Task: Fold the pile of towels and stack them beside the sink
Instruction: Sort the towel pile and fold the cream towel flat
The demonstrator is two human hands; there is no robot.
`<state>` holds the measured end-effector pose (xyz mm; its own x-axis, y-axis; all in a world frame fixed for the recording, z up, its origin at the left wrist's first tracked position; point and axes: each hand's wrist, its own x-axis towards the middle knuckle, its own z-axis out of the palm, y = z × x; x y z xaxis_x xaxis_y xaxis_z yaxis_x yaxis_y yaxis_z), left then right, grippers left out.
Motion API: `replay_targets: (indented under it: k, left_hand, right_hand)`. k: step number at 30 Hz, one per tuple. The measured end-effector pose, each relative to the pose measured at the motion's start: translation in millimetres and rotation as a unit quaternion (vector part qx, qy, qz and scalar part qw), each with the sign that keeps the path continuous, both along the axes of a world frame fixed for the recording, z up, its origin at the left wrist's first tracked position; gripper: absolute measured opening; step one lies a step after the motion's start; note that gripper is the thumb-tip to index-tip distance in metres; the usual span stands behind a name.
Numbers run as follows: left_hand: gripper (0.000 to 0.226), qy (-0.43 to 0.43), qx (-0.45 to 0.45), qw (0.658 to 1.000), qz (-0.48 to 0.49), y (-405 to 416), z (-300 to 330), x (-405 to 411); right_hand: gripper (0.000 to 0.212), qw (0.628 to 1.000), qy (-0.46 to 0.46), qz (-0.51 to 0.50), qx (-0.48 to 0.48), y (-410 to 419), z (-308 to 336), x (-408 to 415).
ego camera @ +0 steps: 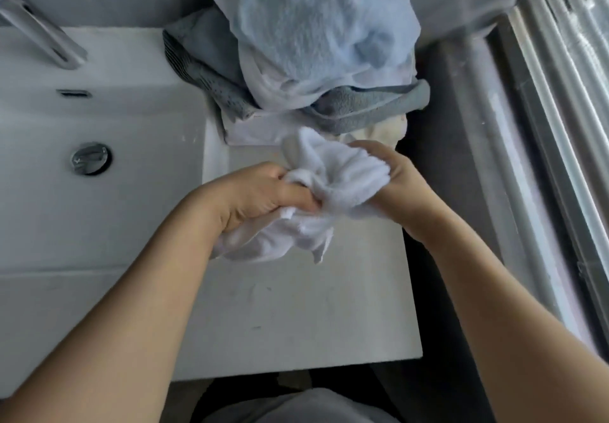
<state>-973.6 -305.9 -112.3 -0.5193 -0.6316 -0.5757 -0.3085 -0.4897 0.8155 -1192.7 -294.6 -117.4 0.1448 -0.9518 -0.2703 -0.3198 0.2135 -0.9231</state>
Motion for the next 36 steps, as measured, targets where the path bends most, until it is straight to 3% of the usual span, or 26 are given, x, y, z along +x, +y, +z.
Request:
replay_targets:
  k: [2, 4, 6, 8, 10, 14, 17, 18, 21, 25, 29, 31, 34, 36]
  left_hand:
    - [0.023, -0.189, -0.082, 0.978, 0.026, 9, -40, -7]
    - [0.053, -0.355, -0.233, 0.905, 0.015, 23, -84, -19]
    - [0.074, -0.436, -0.298, 0.846, -0.078, 43, -125, -28]
    - [0.079, -0.463, -0.275, 0.831, -0.137, 58, -156, -30]
    - [0.082, -0.466, -0.257, 0.834, -0.143, 61, -174, -27]
    - [0.076, -0.443, -0.22, 0.86, -0.13, 33, -143, -24]
    - [0.054, -0.352, -0.3, 0.886, 0.026, 13, -87, -24]
    - [0.047, -0.334, -0.347, 0.873, 0.077, 8, -69, -26]
    - [0.042, -0.319, -0.497, 0.789, 0.166, -16, -22, -36]
    - [0.047, -0.319, -0.578, 0.717, 0.224, -73, 11, -45]
    - [0.071, -0.414, -0.549, 0.712, 0.144, -121, 13, -54]
    - [0.057, -0.439, -0.549, 0.7, 0.125, -136, 12, -54]
    - [0.024, -0.373, -0.617, 0.673, 0.164, -155, 13, -48]
    - [0.016, -0.289, -0.643, 0.684, 0.188, -156, 16, -44]
  right_hand:
    - [0.068, 0.996, 0.042, 0.02, 0.076, 7, -29, 3]
    - [0.081, 0.982, 0.104, 0.041, 0.152, 10, -61, 10]
    - [0.068, 0.962, 0.197, 0.085, 0.168, 17, -100, 18]
    - [0.059, 0.927, 0.31, 0.145, 0.154, 33, -133, 27]
    - [0.062, 0.901, 0.372, 0.168, 0.145, 45, -153, 34]
    - [0.052, 0.898, 0.423, 0.112, 0.047, 24, -131, 32]
    - [0.035, 0.937, 0.331, -0.027, -0.111, 1, -81, 22]
    - [0.032, 0.936, 0.308, -0.06, -0.159, -6, -65, 20]
    - [0.03, 0.916, 0.287, -0.116, -0.257, -34, -22, 16]
    - [0.045, 0.893, 0.299, -0.131, -0.31, -84, 6, 10]
    - [0.073, 0.89, 0.37, -0.116, -0.241, -125, 4, 3]
    - [0.079, 0.894, 0.385, -0.1, -0.206, -136, -2, 0]
    - [0.064, 0.906, 0.351, -0.111, -0.209, -161, -7, -7]
    - [0.052, 0.913, 0.315, -0.125, -0.229, -172, -5, -10]
